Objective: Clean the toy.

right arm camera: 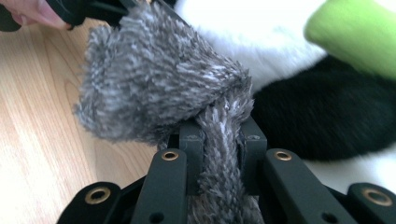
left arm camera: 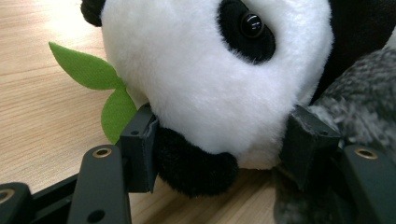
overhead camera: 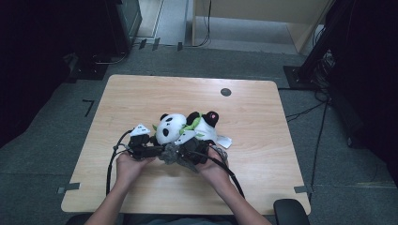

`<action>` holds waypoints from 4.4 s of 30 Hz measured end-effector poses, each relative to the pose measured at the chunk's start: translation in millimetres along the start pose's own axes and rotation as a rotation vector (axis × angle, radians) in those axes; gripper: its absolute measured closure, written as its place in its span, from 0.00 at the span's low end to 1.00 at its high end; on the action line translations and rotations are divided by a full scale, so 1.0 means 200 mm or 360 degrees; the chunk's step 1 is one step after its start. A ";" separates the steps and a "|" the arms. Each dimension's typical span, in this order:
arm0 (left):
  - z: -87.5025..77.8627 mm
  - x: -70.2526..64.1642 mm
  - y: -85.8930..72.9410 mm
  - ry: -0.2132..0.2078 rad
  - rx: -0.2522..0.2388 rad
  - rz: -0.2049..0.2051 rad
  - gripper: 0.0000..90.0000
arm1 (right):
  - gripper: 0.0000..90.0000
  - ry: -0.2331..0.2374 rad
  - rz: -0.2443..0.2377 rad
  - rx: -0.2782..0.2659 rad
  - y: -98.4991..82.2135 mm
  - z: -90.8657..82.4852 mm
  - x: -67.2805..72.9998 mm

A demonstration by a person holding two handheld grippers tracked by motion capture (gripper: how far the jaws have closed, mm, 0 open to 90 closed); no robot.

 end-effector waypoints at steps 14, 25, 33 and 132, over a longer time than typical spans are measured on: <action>0.00 0.00 0.00 0.0002 0.0007 0.0010 0.41 | 0.86 0.0006 0.0033 0.0001 -0.12 -0.15 -0.04; 0.00 0.00 0.00 0.0000 0.0003 0.0012 0.41 | 0.87 0.0152 0.0121 -0.0090 -0.22 -0.31 -0.14; 0.00 0.00 0.00 -0.0005 0.0001 -0.0001 0.41 | 0.87 0.0136 0.0096 -0.0050 -0.28 -0.37 -0.15; 0.02 0.04 0.00 0.0022 -0.0041 0.0060 0.37 | 0.71 -0.0398 0.0923 -0.0353 -0.68 -0.09 -1.20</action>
Point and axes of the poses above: each handheld gripper's, and its own axes: z roughly forward along the jaws, y roughly out of its top, x roughly to its left, the point moved 1 cm from there along z, roughly forward along the jaws, and after that the axes turned 3 degrees about x, right-handed, at the moved point
